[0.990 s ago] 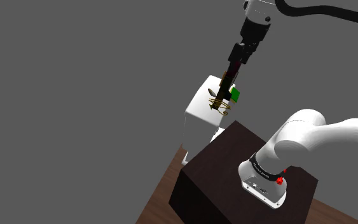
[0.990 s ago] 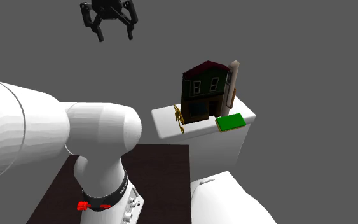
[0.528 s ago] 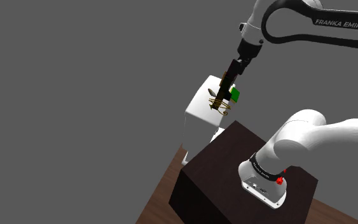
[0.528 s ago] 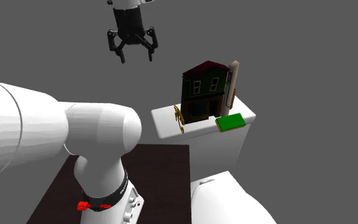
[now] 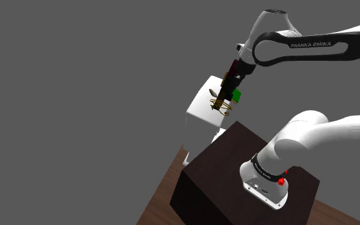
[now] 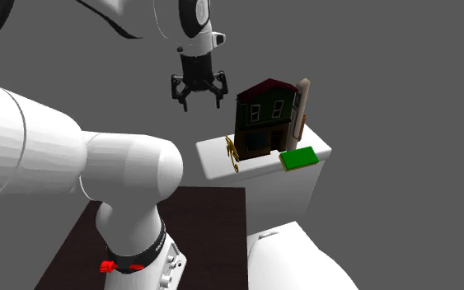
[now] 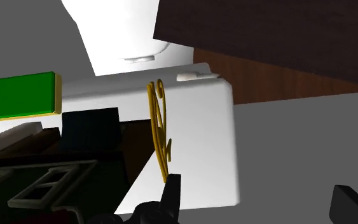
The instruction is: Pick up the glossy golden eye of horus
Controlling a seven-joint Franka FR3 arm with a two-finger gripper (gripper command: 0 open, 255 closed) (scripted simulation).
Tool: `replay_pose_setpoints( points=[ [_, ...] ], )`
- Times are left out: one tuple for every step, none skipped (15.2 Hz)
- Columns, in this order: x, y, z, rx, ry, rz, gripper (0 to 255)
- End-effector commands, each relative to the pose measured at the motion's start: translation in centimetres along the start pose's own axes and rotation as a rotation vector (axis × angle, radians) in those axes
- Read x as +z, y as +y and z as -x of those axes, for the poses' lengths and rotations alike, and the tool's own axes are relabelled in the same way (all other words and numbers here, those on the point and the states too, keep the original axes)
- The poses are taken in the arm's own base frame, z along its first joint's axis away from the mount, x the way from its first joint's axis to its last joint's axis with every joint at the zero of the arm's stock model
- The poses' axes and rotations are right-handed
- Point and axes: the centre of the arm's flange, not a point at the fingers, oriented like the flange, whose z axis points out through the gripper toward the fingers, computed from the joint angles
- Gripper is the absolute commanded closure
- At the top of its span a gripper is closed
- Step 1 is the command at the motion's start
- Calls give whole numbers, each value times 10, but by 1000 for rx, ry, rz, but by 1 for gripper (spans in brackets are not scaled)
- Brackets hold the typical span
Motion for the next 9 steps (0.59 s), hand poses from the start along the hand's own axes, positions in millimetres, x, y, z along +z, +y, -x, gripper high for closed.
replay_pose_setpoints(
  points=[
    [22,13,-1,-23,6,-3,0],
    [34,20,-1,-34,8,-6,0],
    [45,27,-1,-45,9,-8,0],
    [56,34,-1,-55,11,-10,0],
    [68,41,-2,-66,13,-12,0],
    [79,48,-2,-77,15,-14,0],
    [90,55,-3,-88,17,-16,0],
    [102,62,-3,-98,19,-19,0],
    [113,69,-4,-109,20,-21,0]
  ],
)
